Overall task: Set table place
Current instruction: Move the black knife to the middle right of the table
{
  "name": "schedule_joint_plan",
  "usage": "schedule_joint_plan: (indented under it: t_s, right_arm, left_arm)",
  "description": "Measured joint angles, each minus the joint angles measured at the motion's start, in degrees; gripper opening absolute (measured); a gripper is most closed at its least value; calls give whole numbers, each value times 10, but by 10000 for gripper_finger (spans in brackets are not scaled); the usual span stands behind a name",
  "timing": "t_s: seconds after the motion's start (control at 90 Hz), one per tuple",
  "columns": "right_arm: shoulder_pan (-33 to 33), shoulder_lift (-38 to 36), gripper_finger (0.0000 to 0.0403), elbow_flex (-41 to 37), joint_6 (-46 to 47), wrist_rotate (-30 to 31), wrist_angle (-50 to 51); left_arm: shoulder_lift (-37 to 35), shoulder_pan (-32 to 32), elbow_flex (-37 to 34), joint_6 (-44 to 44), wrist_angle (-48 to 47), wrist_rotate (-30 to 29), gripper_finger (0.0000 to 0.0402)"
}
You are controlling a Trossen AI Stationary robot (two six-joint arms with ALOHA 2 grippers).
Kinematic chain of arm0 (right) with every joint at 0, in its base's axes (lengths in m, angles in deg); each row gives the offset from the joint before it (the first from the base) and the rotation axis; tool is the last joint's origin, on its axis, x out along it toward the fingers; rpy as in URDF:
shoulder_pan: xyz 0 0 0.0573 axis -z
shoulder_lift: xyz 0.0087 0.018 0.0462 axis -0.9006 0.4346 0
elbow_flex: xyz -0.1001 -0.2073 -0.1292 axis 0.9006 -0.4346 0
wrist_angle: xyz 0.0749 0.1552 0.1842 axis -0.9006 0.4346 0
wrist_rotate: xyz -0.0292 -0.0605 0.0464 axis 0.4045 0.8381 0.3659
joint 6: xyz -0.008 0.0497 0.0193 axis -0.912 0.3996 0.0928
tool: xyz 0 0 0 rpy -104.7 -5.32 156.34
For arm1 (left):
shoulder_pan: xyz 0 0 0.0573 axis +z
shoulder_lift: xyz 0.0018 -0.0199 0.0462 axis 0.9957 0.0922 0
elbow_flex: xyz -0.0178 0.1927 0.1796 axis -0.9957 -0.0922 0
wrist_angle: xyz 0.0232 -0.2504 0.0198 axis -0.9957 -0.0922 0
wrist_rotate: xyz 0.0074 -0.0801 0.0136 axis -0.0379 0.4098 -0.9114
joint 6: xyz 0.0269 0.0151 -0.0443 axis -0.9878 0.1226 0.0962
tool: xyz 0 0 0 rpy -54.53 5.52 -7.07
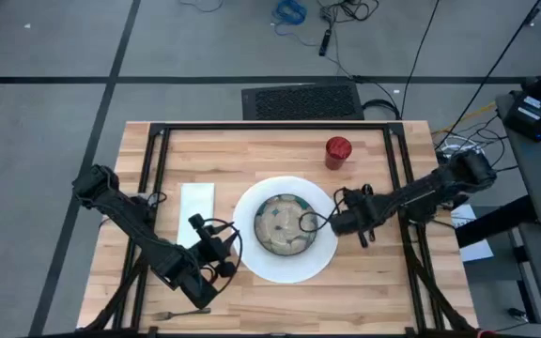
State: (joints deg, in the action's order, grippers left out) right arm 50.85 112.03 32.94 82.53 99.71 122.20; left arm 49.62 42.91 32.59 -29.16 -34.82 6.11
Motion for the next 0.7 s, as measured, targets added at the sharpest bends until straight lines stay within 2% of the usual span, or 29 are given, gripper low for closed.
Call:
schedule_joint_plan:
  t_s: [0.222, 0.478, 0.7]
  right_arm:
    - [6, -1, 75, -4, -1, 1, 1]
    - [7, 0, 65, -6, 71, 17, 20]
    - [7, -10, 53, -8, 83, 32, 24]
  left_arm:
    - [0, 0, 0, 0, 0, 0, 116]
    - [0, 0, 0, 0, 0, 0, 116]
    - [0, 0, 0, 0, 0, 0, 116]
